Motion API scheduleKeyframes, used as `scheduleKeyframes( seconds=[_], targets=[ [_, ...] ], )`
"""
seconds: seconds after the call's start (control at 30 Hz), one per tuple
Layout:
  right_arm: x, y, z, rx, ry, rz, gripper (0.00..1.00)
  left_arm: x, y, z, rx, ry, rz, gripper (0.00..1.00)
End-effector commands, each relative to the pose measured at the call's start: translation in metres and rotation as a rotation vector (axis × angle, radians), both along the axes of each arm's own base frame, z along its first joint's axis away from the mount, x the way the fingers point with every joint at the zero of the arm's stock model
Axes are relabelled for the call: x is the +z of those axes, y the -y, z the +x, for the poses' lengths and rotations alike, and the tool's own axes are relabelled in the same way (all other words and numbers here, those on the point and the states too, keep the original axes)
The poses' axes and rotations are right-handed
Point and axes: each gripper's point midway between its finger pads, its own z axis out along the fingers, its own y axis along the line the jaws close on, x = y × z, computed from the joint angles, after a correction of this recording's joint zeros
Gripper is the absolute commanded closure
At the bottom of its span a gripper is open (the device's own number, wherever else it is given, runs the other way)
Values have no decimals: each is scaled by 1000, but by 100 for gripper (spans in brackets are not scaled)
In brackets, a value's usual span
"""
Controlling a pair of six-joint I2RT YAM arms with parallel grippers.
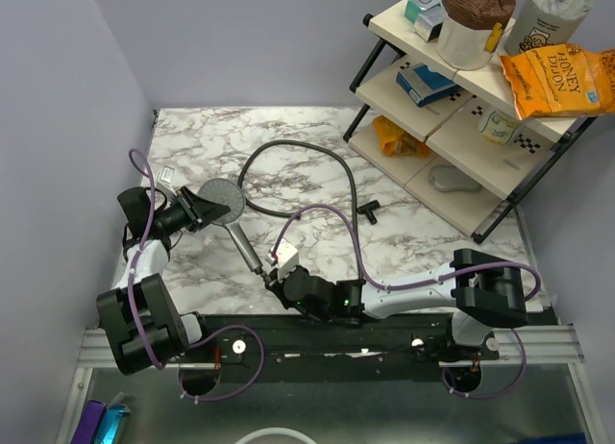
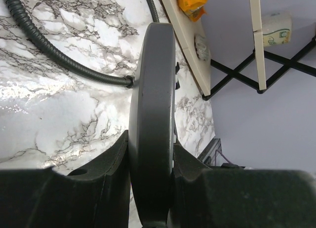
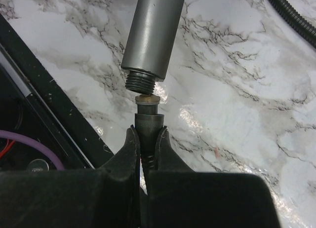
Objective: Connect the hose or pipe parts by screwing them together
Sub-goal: Install the bathroom fixture on the pipeline.
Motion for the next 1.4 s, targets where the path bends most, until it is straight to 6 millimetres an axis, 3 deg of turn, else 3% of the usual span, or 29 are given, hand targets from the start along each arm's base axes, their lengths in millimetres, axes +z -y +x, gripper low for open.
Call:
scheduleKeyframes(
  seconds=[0.0,0.83,1.37],
  targets=[
    [10,-8,7,-55,17,47,99,18,6,-3,-46,60,4,100],
    [65,-21,29,-137,127,163,99,12,16,-5,-60,76,51,100],
    [77,-20,35,-159,136,215,99,19,26,-8,-59,135,3,100]
  ],
)
